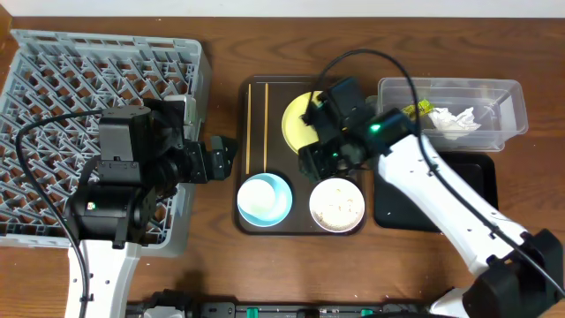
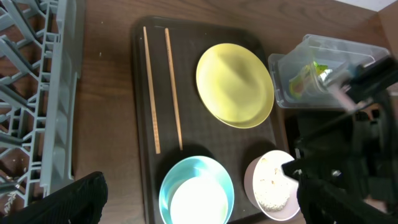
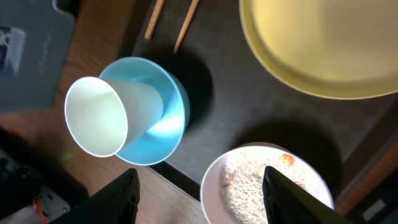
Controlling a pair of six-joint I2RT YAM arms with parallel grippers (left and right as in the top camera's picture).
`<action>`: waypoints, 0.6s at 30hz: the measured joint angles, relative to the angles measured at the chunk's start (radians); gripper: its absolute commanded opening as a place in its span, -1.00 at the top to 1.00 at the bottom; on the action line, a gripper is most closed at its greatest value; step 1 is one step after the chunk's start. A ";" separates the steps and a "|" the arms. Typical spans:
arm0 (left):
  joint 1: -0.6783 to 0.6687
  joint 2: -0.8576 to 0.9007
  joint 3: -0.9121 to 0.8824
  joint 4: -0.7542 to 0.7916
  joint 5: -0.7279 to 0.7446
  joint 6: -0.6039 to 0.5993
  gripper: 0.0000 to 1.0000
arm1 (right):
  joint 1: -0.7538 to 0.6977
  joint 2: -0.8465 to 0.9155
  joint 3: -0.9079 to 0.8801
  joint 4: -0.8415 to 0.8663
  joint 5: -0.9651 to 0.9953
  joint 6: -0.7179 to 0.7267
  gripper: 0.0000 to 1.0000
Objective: Sort waste into correct bins and load items into the dishwasher
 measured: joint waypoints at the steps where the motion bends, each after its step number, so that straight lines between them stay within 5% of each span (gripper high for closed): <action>1: 0.000 0.000 0.000 0.000 0.000 0.000 -0.95 | 0.014 0.003 0.000 0.005 0.011 0.009 -0.19; 8: 0.001 0.000 0.003 -0.128 0.001 -0.017 -0.96 | 0.113 0.055 0.000 0.083 0.043 0.111 -0.04; 15: 0.055 -0.005 0.004 -0.240 -0.165 -0.053 -0.96 | 0.243 0.183 0.000 0.163 0.079 0.178 0.19; 16: 0.064 -0.006 0.004 -0.249 -0.178 -0.058 -0.96 | 0.256 0.204 0.000 0.163 0.084 0.191 0.30; 18: 0.076 -0.007 0.004 -0.259 -0.200 -0.064 -0.96 | 0.275 0.260 0.000 0.165 0.093 0.209 0.81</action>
